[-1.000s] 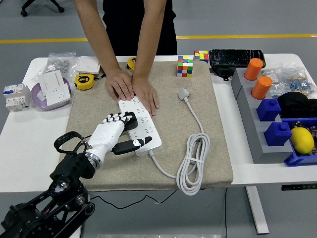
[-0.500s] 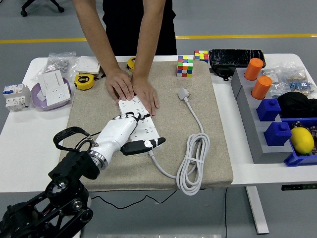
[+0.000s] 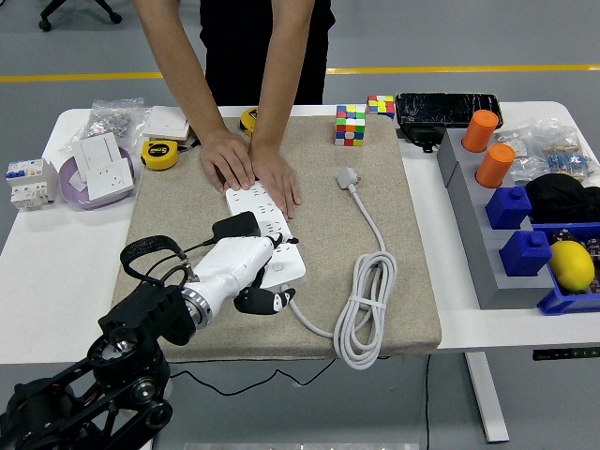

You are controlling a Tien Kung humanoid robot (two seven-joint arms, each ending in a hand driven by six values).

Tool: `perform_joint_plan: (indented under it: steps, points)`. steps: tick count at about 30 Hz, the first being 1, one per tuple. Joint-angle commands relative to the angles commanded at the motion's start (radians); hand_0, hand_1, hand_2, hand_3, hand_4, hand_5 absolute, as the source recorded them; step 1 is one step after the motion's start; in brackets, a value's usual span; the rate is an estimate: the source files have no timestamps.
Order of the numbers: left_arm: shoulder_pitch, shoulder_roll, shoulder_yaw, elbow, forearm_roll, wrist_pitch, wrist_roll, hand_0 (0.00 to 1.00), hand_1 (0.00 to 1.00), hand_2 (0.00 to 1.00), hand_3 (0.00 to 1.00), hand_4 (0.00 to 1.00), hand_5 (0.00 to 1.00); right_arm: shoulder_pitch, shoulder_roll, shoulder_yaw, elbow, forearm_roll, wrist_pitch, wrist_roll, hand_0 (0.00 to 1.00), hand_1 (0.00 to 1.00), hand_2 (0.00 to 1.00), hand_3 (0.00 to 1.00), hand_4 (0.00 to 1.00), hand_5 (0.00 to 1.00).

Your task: Pick up the plug,place it near the board,insert it into the board,press the button

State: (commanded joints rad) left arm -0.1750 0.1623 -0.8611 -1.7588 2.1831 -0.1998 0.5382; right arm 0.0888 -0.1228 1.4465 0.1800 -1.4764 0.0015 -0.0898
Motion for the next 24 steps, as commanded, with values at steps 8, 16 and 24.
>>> perform_joint_plan:
  steps: [8, 16, 24]
  points:
    - [-0.008, -0.008, 0.006, 0.076, 0.013, 0.000, -0.009, 0.146, 0.049, 0.157, 0.902, 0.477, 0.044, 0.000, 0.000, 0.005, 0.000, -0.005, 0.001, -0.001, 0.873, 0.745, 0.735, 0.765, 0.998, 0.843]
    - [-0.008, -0.017, 0.008, 0.141, 0.026, 0.003, -0.020, 0.146, 0.049, 0.157, 0.892, 0.474, 0.025, 0.000, -0.001, 0.001, 0.000, -0.005, 0.001, -0.002, 0.872, 0.745, 0.735, 0.765, 0.998, 0.842]
    - [-0.004, -0.014, 0.009, 0.143, 0.026, 0.002, -0.023, 0.146, 0.049, 0.157, 0.874, 0.475, 0.021, -0.002, -0.002, -0.001, 0.000, -0.007, 0.001, -0.002, 0.872, 0.745, 0.736, 0.765, 0.998, 0.842]
